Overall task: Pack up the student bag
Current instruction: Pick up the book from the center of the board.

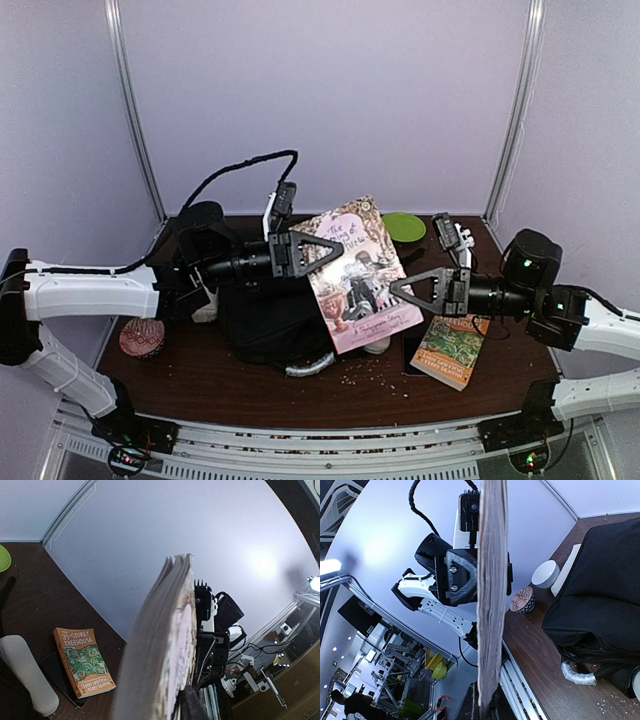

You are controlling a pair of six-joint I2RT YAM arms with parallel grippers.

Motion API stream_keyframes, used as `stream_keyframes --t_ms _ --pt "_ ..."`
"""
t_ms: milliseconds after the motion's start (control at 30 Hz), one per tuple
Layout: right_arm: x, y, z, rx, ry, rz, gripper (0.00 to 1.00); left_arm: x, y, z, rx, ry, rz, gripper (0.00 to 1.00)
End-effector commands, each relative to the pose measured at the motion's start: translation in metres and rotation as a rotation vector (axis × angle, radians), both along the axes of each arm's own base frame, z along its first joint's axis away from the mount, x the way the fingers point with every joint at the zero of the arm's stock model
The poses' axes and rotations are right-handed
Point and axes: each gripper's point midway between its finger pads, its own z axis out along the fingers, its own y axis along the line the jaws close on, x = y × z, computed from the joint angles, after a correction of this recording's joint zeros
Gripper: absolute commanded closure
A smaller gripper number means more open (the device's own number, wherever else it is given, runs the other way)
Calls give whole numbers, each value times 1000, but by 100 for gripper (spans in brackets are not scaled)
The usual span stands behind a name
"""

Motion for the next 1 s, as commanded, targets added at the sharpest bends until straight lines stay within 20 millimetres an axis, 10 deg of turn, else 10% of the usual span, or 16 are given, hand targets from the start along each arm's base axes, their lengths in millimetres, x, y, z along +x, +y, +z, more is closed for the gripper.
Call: stream_keyframes --t_ms 0,100,333,667,867,967 --pt "-6 -2 32 71 -94 12 76 -9 10 36 -103 -84 -11 100" --pt "-8 -6 31 87 -95 12 31 -13 22 53 -133 -132 10 100" --pt "-18 -2 33 204 -42 59 0 -23 42 99 -224 -224 42 100" --pt "-20 14 67 358 -24 82 1 -16 37 103 -241 -207 56 100" --pt "-4 14 62 308 -14 -17 52 0 45 87 -193 -156 162 100" --pt "-1 18 58 305 10 -20 62 12 50 80 -202 -102 232 100"
